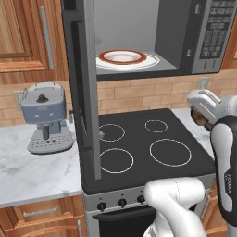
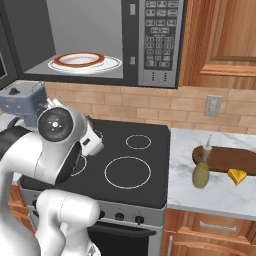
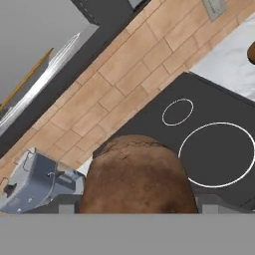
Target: Retrieve the reheated potato from the microwave, then place the potato, cheese, and condiment on the cutting board.
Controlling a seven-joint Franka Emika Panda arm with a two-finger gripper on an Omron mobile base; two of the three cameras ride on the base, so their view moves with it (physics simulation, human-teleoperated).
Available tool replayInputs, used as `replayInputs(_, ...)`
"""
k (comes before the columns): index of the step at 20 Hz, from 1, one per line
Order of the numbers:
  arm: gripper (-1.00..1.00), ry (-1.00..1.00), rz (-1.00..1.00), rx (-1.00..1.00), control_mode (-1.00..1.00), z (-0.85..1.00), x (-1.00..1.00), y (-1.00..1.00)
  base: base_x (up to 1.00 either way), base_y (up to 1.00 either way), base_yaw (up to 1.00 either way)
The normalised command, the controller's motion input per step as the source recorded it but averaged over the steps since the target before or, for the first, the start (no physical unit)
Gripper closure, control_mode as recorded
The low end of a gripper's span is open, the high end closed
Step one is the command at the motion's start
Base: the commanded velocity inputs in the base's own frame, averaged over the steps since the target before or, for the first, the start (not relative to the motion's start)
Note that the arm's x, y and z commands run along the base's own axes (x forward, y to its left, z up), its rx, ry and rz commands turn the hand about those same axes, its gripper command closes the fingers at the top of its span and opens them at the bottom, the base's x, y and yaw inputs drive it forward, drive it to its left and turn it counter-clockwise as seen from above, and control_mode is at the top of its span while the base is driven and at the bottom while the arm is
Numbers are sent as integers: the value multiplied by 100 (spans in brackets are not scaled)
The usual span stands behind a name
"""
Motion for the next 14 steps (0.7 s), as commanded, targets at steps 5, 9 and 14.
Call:
replayInputs(5, 100, 32, -2, 0, -100, -5, 27, -15, 0, 0, 0)
replayInputs(9, 100, 14, 0, -2, -100, -2, 6, -3, 0, 0, 0)
replayInputs(14, 100, 0, 0, 0, -100, 0, 0, 0, 0, 0, 0)
